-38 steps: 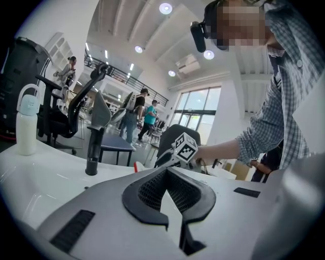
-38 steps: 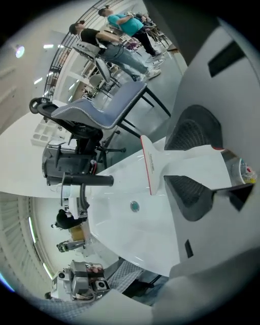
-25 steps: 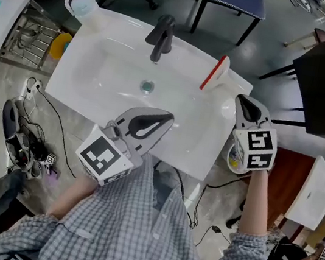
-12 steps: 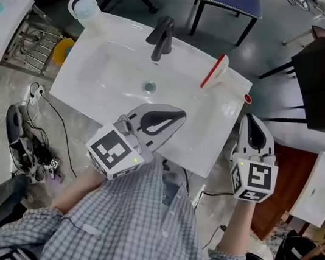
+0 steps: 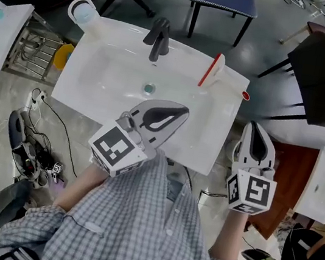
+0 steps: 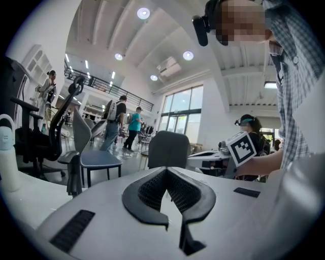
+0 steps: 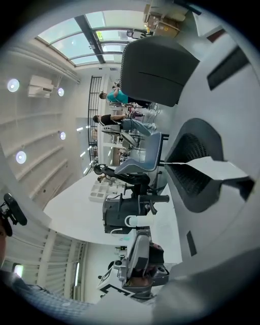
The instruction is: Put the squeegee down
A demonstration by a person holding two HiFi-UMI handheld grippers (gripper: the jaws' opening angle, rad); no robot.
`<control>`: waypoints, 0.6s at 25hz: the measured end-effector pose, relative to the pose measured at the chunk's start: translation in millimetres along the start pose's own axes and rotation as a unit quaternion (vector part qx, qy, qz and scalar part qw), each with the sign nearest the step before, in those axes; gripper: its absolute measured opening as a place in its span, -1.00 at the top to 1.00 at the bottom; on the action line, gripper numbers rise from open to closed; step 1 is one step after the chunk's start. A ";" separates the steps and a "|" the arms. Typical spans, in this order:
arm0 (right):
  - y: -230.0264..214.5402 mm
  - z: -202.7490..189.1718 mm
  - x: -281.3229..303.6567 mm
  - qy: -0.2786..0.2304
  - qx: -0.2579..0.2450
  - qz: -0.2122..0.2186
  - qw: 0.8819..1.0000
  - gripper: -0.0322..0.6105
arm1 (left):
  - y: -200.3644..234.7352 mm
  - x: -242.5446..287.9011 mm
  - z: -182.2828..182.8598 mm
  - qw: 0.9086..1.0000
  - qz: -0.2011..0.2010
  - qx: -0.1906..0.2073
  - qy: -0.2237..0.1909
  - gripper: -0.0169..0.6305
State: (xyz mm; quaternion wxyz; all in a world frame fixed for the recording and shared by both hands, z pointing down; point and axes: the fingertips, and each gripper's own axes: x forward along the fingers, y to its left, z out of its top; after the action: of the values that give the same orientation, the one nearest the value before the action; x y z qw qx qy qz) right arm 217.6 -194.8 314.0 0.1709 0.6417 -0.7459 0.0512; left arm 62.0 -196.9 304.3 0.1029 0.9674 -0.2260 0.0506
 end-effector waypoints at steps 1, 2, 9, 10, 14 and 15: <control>0.8 0.7 -1.8 -0.004 0.002 -0.003 1.000 0.86 | -0.4 -0.1 0.2 1.000 0.000 0.001 0.000 0.93; 2.1 1.3 -3.5 -0.008 0.006 -0.005 1.000 0.86 | -0.7 -0.7 0.4 1.000 0.001 0.001 0.001 0.93; 8.2 14.0 -11.7 -0.044 0.036 -0.005 0.998 0.86 | -0.2 -4.5 0.9 1.000 0.007 -0.007 -0.001 0.93; 8.9 14.3 -12.7 -0.045 0.038 -0.005 0.998 0.86 | 0.0 -4.6 0.6 1.000 0.008 -0.007 -0.001 0.93; 10.9 9.3 -17.1 -0.040 0.043 -0.006 0.998 0.86 | -1.5 -4.5 0.8 1.000 0.008 -0.008 -0.002 0.93; 11.0 6.8 -17.9 -0.037 0.043 -0.007 0.998 0.86 | -2.2 -4.5 1.1 1.000 0.008 -0.007 -0.001 0.93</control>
State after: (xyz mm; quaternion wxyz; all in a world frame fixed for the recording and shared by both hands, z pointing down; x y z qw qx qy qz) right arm 207.7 -178.1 303.4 0.1158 0.6553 -0.7441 0.0587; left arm 59.0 -193.3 302.2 0.1091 0.9649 -0.2338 0.0484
